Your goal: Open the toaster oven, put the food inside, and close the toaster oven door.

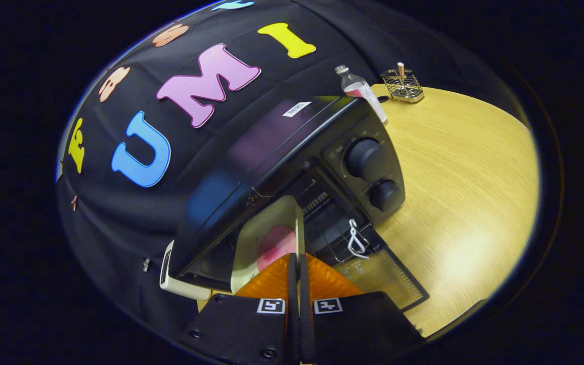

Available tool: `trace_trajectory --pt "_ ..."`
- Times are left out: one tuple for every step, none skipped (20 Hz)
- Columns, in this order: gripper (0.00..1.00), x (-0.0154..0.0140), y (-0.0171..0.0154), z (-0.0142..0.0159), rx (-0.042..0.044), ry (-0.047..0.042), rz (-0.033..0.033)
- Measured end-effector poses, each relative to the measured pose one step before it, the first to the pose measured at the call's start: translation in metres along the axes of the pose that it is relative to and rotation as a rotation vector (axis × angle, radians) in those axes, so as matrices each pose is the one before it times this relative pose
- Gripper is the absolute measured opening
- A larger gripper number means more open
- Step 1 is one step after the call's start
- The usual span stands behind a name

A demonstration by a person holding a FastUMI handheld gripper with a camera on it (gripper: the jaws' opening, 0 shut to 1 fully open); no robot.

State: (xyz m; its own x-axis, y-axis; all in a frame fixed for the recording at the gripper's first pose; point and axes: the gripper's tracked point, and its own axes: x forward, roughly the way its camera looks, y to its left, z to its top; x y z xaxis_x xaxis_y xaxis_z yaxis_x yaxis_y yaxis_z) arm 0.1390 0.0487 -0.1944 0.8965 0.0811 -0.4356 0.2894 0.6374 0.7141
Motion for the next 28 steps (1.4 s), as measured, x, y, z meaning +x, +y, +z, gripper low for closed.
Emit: trace_trajectory --pt "0.06 0.00793 0.00365 -0.00127 0.01021 -0.01272 -0.01151" --pt "0.06 0.00845 0.00242 -0.00037 0.00734 -0.0164 -0.01161" --pt "0.06 0.00658 -0.00049 -0.00082 0.003 -0.0091 -0.02086" --pt "0.06 0.00045 0.00629 -0.00272 0.00227 -0.006 -0.01907" --pt "0.06 0.00506 -0.00034 -0.00142 0.00249 -0.00272 -0.01407" --pt "0.06 0.00696 -0.00504 -0.00064 0.00275 -0.00737 -0.00779" --pt "0.08 0.00166 0.00181 0.00098 0.00108 -0.00878 0.00021" --pt "0.08 0.00247 0.00188 -0.0015 -0.00101 -0.00503 0.00223" --pt "0.2 -0.00605 -0.00007 -0.0007 -0.008 0.0006 -0.00382" --pt "0.37 -0.00351 -0.00253 -0.00335 -0.01463 0.0066 -0.00703" --pt "0.53 -0.00107 0.00339 -0.00293 -0.01214 0.00273 0.01824" --pt "0.69 -0.01019 0.00138 -0.00291 -0.0184 0.00813 0.01036" --pt "0.83 -0.00637 -0.00015 -0.00402 -0.02504 0.00721 0.00574" --pt "0.88 -0.00868 -0.00287 -0.00501 -0.0308 0.01058 -0.0052" --pt "0.99 -0.00801 -0.00434 -0.00427 -0.03096 0.00936 -0.0093" --pt "0.99 -0.00933 -0.00501 -0.00304 -0.02731 0.00735 -0.0067" --pt "0.99 -0.00976 -0.00377 -0.00318 -0.0234 0.00843 0.00106" --pt "0.99 -0.00915 -0.00235 -0.00065 -0.02151 0.00303 0.00736" --pt "0.99 -0.01082 -0.00343 -0.0015 -0.02392 0.00838 0.00803" --pt "0.99 -0.01003 -0.00501 -0.00053 -0.0255 0.00487 0.00272" --pt "0.99 -0.01108 -0.00603 0.00105 -0.0256 -0.0007 -0.00016" --pt "0.99 -0.00993 -0.00568 0.00267 -0.02351 -0.00486 0.00097" --pt "0.99 -0.01815 -0.0007 0.00326 -0.02391 -0.00497 0.00024" --pt "0.99 -0.00945 -0.00696 0.00292 -0.02161 -0.00329 -0.00249" --pt "0.99 -0.01038 -0.00625 0.00372 -0.0161 -0.00587 -0.00187" --pt "0.99 -0.00906 -0.00668 0.00524 -0.01171 -0.01168 -0.00217" --pt "0.99 -0.00925 -0.00736 0.00559 -0.00728 -0.01032 -0.00699" --pt "0.99 -0.00784 -0.00674 0.00526 -0.00486 -0.0089 -0.00565"
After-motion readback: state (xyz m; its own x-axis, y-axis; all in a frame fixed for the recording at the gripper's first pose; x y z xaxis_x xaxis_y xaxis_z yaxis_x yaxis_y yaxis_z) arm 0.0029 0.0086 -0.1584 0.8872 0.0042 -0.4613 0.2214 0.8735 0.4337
